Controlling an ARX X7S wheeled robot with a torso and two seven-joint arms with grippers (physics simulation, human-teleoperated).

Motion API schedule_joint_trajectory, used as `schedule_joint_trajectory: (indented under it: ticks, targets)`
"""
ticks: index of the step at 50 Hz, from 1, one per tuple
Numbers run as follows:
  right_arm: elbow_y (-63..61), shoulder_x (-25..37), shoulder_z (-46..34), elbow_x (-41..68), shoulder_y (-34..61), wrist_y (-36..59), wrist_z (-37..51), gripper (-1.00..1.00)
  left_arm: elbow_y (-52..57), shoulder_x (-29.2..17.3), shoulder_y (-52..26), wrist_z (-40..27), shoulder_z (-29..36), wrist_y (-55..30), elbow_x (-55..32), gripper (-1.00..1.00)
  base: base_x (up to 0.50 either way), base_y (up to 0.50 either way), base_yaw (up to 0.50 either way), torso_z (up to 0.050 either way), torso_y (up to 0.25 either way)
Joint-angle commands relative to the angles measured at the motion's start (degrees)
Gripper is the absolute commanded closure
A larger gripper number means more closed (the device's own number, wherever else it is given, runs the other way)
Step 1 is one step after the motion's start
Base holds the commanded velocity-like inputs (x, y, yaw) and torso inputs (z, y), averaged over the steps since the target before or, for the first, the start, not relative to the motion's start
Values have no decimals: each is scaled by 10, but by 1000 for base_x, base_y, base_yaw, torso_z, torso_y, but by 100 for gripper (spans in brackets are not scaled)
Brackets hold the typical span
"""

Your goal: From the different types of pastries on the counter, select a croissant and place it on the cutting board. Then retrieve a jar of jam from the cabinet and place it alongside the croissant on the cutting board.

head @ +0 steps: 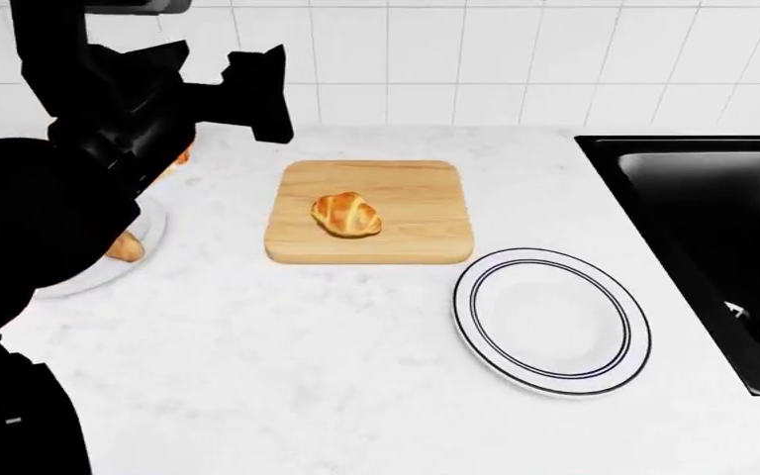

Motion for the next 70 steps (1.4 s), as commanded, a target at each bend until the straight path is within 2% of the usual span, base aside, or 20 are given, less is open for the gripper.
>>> schedule_joint_trajectory:
  ticks: [1,5,12,16,21,27,30,34,40,46,52,60,70]
  targets:
    - [-200,123,-9,167,-137,-139,79,100,-29,-8,14,21,29,39,27,-100,0,0,0,0,0]
    - [-239,134,37,112,-286,-139,33,100,-15,-15,18,18,40,52,41,-100,0,0,0,0,0]
    - [-238,94,125,-40,-515,-81,-106,100,-25,-11,17,22,34,61,37,-100,0,0,0,0,0]
    - [-223,69,169,-122,-601,-55,-187,100,-22,-9,14,18,23,56,27,-100,0,0,0,0,0]
    - [-186,26,172,-264,-666,-25,-298,100,-21,-9,17,18,20,61,24,-100,0,0,0,0,0]
    - [-120,-24,120,-448,-691,-50,-434,100,-19,-14,21,24,31,68,30,-100,0,0,0,0,0]
    - [-72,-45,86,-532,-682,-82,-475,100,-27,-14,23,29,37,77,36,-100,0,0,0,0,0]
    - [-2,-60,-13,-679,-666,-142,-542,100,-39,-16,26,36,45,88,44,-100,0,0,0,0,0]
    - [118,-116,-69,-759,-649,-241,-633,100,-67,-16,31,53,60,118,64,-100,0,0,0,0,0]
    - [262,-174,-95,-837,-654,-384,-705,100,-90,-16,34,65,73,141,81,-100,0,0,0,0,0]
    - [370,-219,-109,-879,-656,-483,-751,100,-106,-14,37,75,86,161,94,-100,0,0,0,0,0]
    - [402,-247,-144,-943,-662,-555,-744,100,-111,-12,40,77,94,169,98,-100,0,0,0,0,0]
    - [412,-259,-155,-951,-656,-569,-753,100,-110,-14,40,78,97,172,98,-100,0,0,0,0,0]
